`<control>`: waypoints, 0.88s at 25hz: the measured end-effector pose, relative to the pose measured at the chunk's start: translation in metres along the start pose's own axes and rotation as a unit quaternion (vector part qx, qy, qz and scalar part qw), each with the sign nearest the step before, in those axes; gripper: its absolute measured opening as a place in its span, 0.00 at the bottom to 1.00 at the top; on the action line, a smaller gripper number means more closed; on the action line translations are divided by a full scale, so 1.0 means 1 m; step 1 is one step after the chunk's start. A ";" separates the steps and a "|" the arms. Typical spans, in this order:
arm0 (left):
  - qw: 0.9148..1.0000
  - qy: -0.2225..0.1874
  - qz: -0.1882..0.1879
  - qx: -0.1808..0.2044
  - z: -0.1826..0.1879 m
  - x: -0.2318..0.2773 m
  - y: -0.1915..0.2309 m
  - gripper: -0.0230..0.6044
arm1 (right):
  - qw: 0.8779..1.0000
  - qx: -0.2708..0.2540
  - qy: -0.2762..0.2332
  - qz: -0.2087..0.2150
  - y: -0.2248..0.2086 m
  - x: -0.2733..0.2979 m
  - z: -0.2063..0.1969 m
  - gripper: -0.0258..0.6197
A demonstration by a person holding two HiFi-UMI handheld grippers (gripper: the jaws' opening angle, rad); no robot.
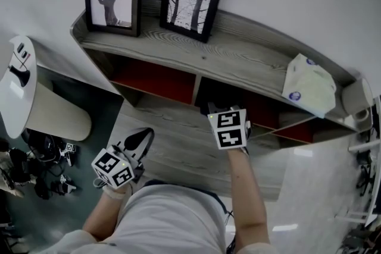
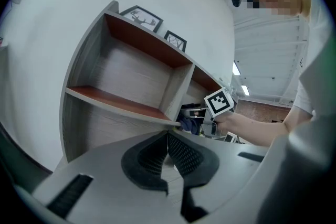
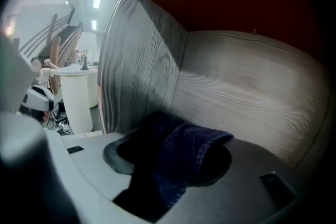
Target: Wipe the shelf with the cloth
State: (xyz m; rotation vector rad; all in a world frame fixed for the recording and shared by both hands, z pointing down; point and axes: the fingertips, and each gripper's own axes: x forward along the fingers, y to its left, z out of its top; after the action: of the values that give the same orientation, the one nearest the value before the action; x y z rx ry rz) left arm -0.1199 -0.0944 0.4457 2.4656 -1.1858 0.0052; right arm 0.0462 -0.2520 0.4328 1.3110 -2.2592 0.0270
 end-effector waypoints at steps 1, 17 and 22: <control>1.000 0.001 0.001 0.000 0.000 0.000 0.000 0.06 | 1.000 -0.003 0.003 0.000 0.000 0.002 0.000 0.37; 1.000 0.008 0.011 -0.002 -0.005 -0.001 0.000 0.06 | 0.999 -0.010 0.033 0.000 -0.012 0.038 0.006 0.27; 1.000 0.011 0.011 0.003 -0.005 -0.003 0.001 0.06 | 0.997 -0.040 0.039 -0.048 -0.021 0.026 0.001 0.20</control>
State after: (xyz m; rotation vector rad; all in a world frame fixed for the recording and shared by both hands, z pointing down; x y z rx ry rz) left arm -0.1216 -0.0913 0.4499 2.4499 -1.2061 0.0423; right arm 0.0522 -0.2839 0.4381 1.3499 -2.1092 -0.0459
